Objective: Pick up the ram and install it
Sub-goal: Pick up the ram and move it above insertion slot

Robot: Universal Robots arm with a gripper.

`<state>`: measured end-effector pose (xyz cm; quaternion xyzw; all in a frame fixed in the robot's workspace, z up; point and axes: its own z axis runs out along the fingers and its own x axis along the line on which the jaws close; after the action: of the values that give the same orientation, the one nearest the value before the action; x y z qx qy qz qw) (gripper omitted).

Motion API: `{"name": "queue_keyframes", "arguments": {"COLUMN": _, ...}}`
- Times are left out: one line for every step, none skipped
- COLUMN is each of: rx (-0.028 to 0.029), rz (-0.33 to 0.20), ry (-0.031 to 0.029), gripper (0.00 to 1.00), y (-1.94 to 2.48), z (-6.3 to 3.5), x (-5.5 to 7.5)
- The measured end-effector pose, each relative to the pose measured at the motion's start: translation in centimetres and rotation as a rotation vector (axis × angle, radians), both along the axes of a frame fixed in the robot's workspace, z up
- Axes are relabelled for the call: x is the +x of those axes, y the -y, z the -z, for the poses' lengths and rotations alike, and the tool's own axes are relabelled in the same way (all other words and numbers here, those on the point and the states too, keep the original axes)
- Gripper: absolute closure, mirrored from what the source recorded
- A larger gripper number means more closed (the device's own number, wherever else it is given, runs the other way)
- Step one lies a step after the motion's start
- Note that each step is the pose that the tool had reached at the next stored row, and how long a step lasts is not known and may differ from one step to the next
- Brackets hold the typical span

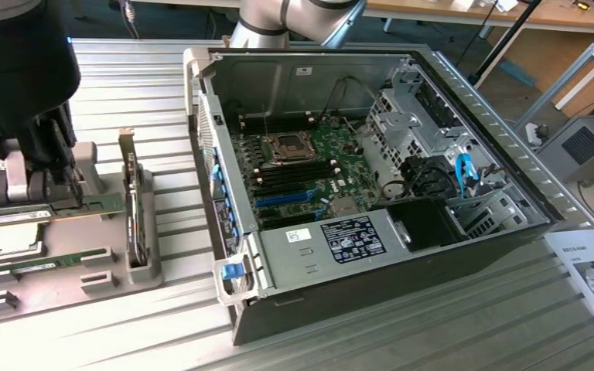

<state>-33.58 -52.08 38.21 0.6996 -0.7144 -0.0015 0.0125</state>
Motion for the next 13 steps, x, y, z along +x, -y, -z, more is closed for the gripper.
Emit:
{"name": "queue_keyframes", "arguments": {"rx": 0.0001, "rz": 0.000, "ry": 0.0001, "gripper": 0.88, "y": 0.00, "z": 0.01, "x": 0.1}}
{"name": "queue_keyframes", "arguments": {"rx": 0.0001, "rz": 0.000, "ry": 0.0001, "gripper": 0.88, "y": 0.00, "z": 0.00, "x": 0.3}}
{"name": "queue_keyframes", "arguments": {"rx": 0.0000, "rz": 0.000, "ry": 0.0000, "gripper": 0.88, "y": 0.00, "z": 0.00, "x": 0.5}}
{"name": "queue_keyframes", "arguments": {"rx": 0.0001, "rz": 0.000, "ry": 0.0001, "gripper": 0.88, "y": 0.00, "z": 0.00, "x": 0.6}}
{"name": "queue_keyframes", "arguments": {"rx": 0.0001, "rz": 0.000, "ry": 0.0001, "gripper": 0.88, "y": 0.00, "z": 0.01, "x": 0.8}}
{"name": "queue_keyframes", "arguments": {"rx": 0.0001, "rz": 0.000, "ry": 0.0001, "gripper": 0.88, "y": 0.00, "z": 0.01, "x": 0.9}}
{"name": "queue_keyframes", "arguments": {"rx": 0.0001, "rz": 0.000, "ry": 0.0001, "gripper": 0.88, "y": 0.00, "z": 0.01, "x": 1.1}}
{"name": "queue_keyframes", "arguments": {"rx": 0.0001, "rz": 0.000, "ry": 0.0001, "gripper": 0.88, "y": 0.00, "z": 0.01, "x": 1.3}}
{"name": "queue_keyframes", "arguments": {"rx": 0.0001, "rz": 0.000, "ry": 0.0001, "gripper": 0.88, "y": 0.00, "z": 0.00, "x": 1.5}}
{"name": "queue_keyframes", "arguments": {"rx": 0.0001, "rz": 0.000, "ry": 0.0001, "gripper": 0.88, "y": 0.00, "z": 0.01, "x": 1.6}}
{"name": "queue_keyframes", "arguments": {"rx": 0.0001, "rz": 0.000, "ry": 0.0001, "gripper": 0.88, "y": 0.00, "z": 0.01, "x": 1.8}}
{"name": "queue_keyframes", "arguments": {"rx": 0.0001, "rz": 0.000, "ry": 0.0001, "gripper": 0.88, "y": 0.00, "z": 0.00, "x": 2.0}}
{"name": "queue_keyframes", "arguments": {"rx": 0.0000, "rz": 0.000, "ry": 0.0000, "gripper": 0.88, "y": 0.00, "z": 0.00, "x": 2.2}}
